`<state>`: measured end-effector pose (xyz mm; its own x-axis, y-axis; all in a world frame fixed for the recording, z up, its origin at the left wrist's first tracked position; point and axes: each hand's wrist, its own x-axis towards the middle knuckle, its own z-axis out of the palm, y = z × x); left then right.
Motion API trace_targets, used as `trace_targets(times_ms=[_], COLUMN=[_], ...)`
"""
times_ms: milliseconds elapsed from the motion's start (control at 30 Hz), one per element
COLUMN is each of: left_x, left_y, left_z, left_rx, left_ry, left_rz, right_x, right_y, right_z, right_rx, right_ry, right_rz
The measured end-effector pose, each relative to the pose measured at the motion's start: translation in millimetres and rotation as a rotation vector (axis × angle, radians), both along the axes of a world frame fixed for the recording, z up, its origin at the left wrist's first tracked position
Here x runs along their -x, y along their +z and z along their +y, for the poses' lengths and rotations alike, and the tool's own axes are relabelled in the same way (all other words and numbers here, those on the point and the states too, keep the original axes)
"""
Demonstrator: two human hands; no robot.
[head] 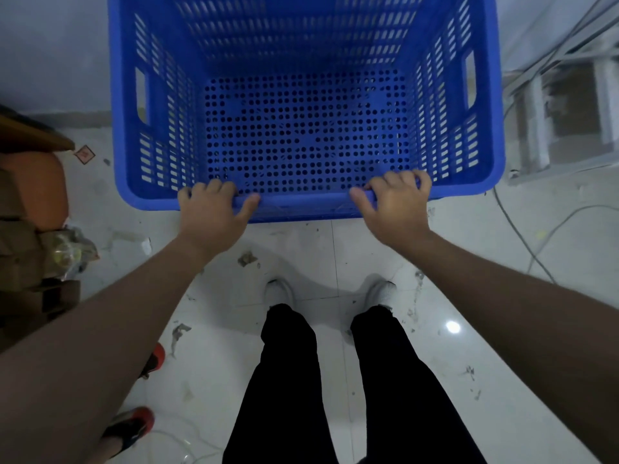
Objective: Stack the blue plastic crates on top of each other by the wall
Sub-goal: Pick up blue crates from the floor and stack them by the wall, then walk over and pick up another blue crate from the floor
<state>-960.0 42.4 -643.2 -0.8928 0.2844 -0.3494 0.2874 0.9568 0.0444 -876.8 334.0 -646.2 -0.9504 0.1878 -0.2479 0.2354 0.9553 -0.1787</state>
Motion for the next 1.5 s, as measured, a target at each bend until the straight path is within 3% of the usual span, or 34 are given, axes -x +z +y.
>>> trace_targets(times_ms=[133, 433, 500, 633, 733, 867, 1033, 1167, 1333, 1500], left_x=[1, 15, 24, 30, 35, 40, -23, -115, -269, -450], left_y=[-3, 3, 12, 46, 91, 168, 266, 325, 360, 370], left_z=[-5, -2, 6, 28, 63, 144, 248, 291, 321, 324], left_rx=[-0.048, 0.027, 0.079, 0.299, 0.089, -0.211, -0.531, -0.615, -0.648, -0.631], left_ry=[-0.055, -0.014, 0.016, 0.034, -0.026, -0.278, -0.602, -0.868, -1.131, -1.173], left_rz=[0.073, -0.065, -0.157, -0.413, -0.482, -0.353, -0.303, -0.329, -0.438, -0.624], right_x=[-1, 9, 15, 22, 34, 17, -86, -211, -395, -598], right_y=[-13, -11, -2, 33, 80, 169, 280, 328, 351, 341], right_z=[-5, -8, -9, 1, 13, 39, 60, 54, 17, -48], right_rx=[-0.109, -0.127, -0.109, -0.032, 0.136, 0.339, 0.4, 0.382, 0.419, 0.405], right_ry=[0.089, 0.024, 0.026, 0.107, 0.006, -0.162, -0.638, -0.993, -1.376, -1.688], right_rz=[0.189, 0.139, 0.064, -0.322, -0.446, -0.176, 0.112, 0.284, 0.467, 0.472])
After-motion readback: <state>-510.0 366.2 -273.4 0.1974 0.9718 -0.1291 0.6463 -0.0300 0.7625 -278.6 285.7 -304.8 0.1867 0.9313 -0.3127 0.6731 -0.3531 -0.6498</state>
